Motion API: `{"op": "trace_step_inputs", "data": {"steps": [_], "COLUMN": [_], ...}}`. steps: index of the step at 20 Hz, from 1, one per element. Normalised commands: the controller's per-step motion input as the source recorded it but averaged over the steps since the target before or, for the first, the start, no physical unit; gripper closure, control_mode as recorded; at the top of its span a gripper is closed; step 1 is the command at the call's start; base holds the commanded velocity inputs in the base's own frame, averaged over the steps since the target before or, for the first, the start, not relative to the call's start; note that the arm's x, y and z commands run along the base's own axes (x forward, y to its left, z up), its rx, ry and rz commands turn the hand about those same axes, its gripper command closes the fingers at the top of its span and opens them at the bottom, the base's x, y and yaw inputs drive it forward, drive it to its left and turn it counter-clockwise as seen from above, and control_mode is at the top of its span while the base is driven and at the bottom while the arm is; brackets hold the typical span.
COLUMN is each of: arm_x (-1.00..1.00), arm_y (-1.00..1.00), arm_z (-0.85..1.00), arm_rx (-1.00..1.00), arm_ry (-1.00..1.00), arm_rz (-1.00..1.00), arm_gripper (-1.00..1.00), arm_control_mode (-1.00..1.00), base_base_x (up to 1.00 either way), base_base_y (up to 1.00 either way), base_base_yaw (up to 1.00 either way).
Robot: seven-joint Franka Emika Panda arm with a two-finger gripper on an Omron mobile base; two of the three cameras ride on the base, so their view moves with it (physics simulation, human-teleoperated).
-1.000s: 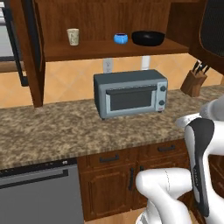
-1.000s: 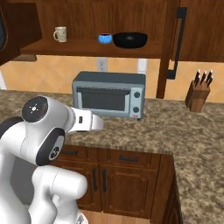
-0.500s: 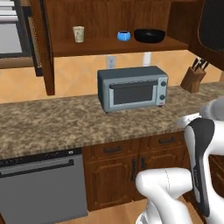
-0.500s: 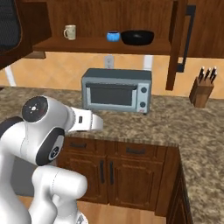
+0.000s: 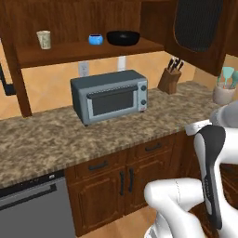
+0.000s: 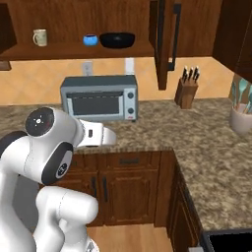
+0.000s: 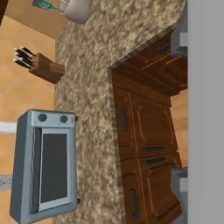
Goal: Gather all objects into one cabinet and sort the glasses and bowls to opposite sides.
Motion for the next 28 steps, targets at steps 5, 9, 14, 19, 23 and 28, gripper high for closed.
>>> {"op": "trace_step_inputs", "data": {"steps": [5,9,14,19,23,28], "arm_x": [0.00,0.00,0.00,0.00,0.00,0.00], "arm_y": [0.00,0.00,0.00,0.00,0.00,0.00], "arm_z": [0.00,0.00,0.00,0.00,0.00,0.00], "arm_rx": [0.00,0.00,0.00,0.00,0.00,0.00], "arm_ry": [0.00,0.00,0.00,0.00,0.00,0.00], "arm_rz": [0.00,0.00,0.00,0.00,0.00,0.00], "arm_gripper": [-1.00,-1.00,-1.00,-1.00,-1.00,-1.00], "arm_control_mode": [1.00,1.00,1.00,1.00,1.00,1.00], "base_base_x": [-0.27,-0.30,-0.34,-0.36,-0.36,-0.38], "base_base_y": [0.11,0.03,0.00,0.00,0.00,0.00], "base_base_yaw": [-0.42,-0.48,-0.54,-0.58,-0.62,-0.67]}}
